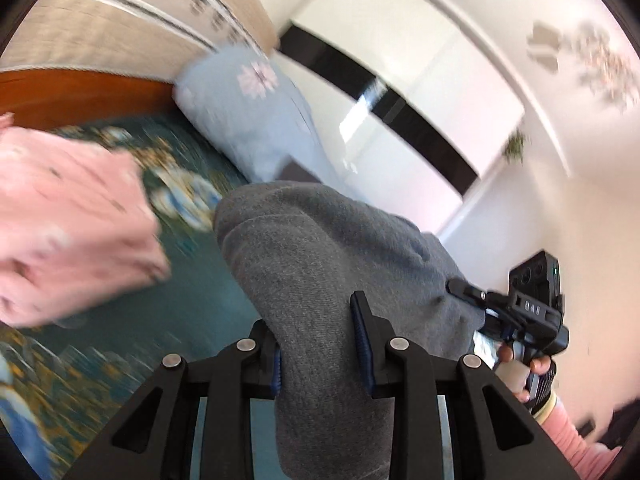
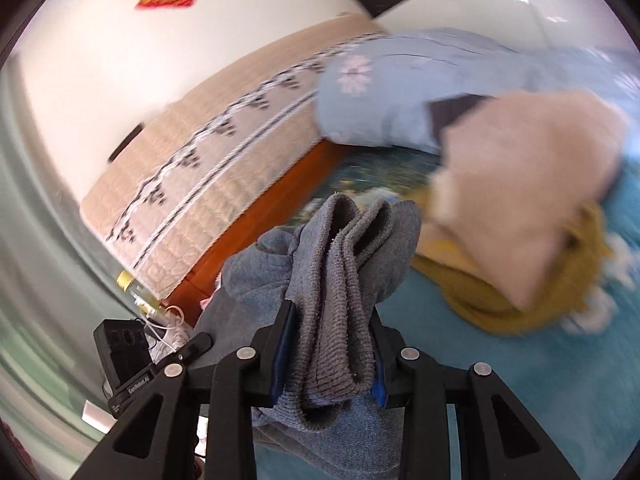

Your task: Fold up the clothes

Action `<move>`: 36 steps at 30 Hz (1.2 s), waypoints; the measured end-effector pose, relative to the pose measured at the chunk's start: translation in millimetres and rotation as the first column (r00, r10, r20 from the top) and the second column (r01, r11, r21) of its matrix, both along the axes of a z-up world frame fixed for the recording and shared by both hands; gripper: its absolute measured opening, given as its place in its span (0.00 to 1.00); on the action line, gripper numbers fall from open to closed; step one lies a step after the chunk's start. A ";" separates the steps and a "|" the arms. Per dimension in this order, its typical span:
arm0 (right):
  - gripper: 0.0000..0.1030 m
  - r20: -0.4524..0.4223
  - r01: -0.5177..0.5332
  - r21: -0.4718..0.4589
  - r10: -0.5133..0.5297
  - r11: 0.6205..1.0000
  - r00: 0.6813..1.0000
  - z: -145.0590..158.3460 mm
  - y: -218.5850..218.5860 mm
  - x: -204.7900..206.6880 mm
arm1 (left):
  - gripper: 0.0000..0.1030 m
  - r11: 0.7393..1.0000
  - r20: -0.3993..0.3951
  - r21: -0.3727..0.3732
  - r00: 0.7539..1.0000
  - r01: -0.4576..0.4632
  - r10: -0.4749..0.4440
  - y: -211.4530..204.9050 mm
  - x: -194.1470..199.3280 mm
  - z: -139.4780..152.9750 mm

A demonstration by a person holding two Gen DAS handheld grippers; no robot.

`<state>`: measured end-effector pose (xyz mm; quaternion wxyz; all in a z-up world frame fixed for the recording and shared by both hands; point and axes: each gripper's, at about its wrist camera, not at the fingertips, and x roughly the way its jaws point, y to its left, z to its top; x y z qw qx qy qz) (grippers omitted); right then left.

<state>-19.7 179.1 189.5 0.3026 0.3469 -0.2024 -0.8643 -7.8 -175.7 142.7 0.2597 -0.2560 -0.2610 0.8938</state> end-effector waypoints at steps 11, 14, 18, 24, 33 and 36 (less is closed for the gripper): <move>0.34 -0.061 -0.172 0.071 0.176 0.983 0.982 -5.7 -167.5 -104.2 | 0.29 0.959 -0.148 0.005 0.949 -0.283 0.280 -133.9 -19.5 -13.5; 0.34 -0.074 -0.213 0.087 0.220 0.973 0.973 -10.2 -210.2 -123.6 | 0.29 0.932 -0.173 0.001 0.918 -0.362 0.357 -161.7 -24.5 -21.2; 0.34 -0.098 -0.248 0.100 0.257 0.964 0.961 -20.7 -260.3 -144.9 | 0.29 0.895 -0.221 -0.027 0.876 -0.446 0.430 -182.6 -29.2 -27.7; 0.34 -0.071 -0.225 0.099 0.232 0.969 0.970 -70.4 -297.5 -179.8 | 0.29 0.869 -0.187 -0.042 0.859 -0.492 0.477 -200.8 -50.7 -47.0; 0.34 0.080 -0.171 0.112 0.162 0.979 0.983 -130.9 -305.5 -218.1 | 0.30 0.886 -0.081 0.068 0.883 -0.458 0.462 -216.0 -57.9 -70.1; 0.32 0.083 -0.166 0.092 0.159 0.982 0.984 -125.2 -305.4 -219.1 | 0.30 0.885 -0.169 0.070 0.869 -0.459 0.464 -209.1 -45.7 -58.5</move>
